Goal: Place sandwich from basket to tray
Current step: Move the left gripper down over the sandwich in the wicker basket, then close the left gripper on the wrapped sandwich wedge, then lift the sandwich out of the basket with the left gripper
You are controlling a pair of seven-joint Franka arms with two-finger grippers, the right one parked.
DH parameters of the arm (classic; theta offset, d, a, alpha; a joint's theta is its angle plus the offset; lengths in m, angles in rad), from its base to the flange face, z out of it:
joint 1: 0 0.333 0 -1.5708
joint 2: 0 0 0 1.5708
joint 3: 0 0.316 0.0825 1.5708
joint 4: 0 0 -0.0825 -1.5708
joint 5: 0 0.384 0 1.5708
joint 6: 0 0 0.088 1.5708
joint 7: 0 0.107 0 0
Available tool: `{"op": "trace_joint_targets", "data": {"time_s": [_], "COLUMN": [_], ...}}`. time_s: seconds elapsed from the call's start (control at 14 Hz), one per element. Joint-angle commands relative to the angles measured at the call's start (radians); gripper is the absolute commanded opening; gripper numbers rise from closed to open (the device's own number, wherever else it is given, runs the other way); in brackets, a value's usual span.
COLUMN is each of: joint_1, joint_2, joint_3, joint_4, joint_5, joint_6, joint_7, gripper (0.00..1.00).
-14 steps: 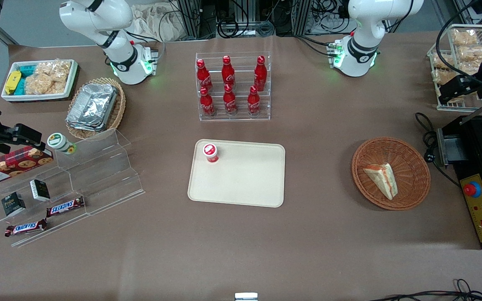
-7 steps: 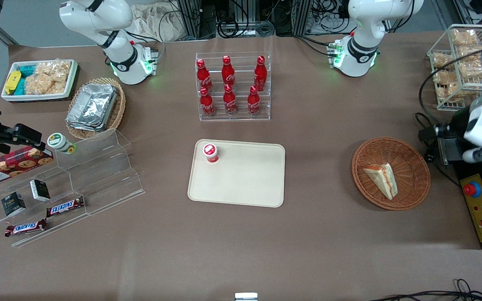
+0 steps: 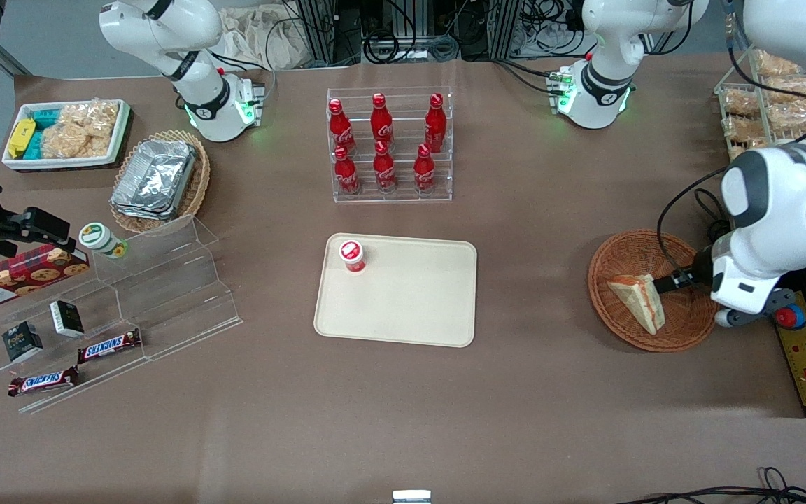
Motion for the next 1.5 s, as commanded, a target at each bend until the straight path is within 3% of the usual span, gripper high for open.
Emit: {"op": "trace_joint_targets", "data": {"time_s": [0.0,0.36,0.43,0.64,0.71,0.79,0.93,1.43], "joint_1": [-0.004,-0.004,-0.004,-0.005,-0.007,-0.016,-0.021,-0.027], "joint_2": [0.059,0.145,0.147,0.142,0.139,0.133,0.087,-0.147], "joint_3": [0.000,0.000,0.000,0.000,0.000,0.000,-0.001,-0.119], "joint_4": [-0.029,-0.052,-0.050,-0.049,-0.047,-0.043,-0.023,0.228], "joint_5": [-0.013,-0.047,-0.048,-0.047,-0.047,-0.047,-0.044,0.010], "joint_6": [0.119,0.259,0.257,0.243,0.243,0.243,0.187,-0.290], "joint_7": [-0.038,-0.072,-0.073,-0.093,-0.093,-0.093,-0.090,-0.082], "gripper": [1.00,1.00,0.90,0.33,0.19,0.14,0.11,0.03]}}
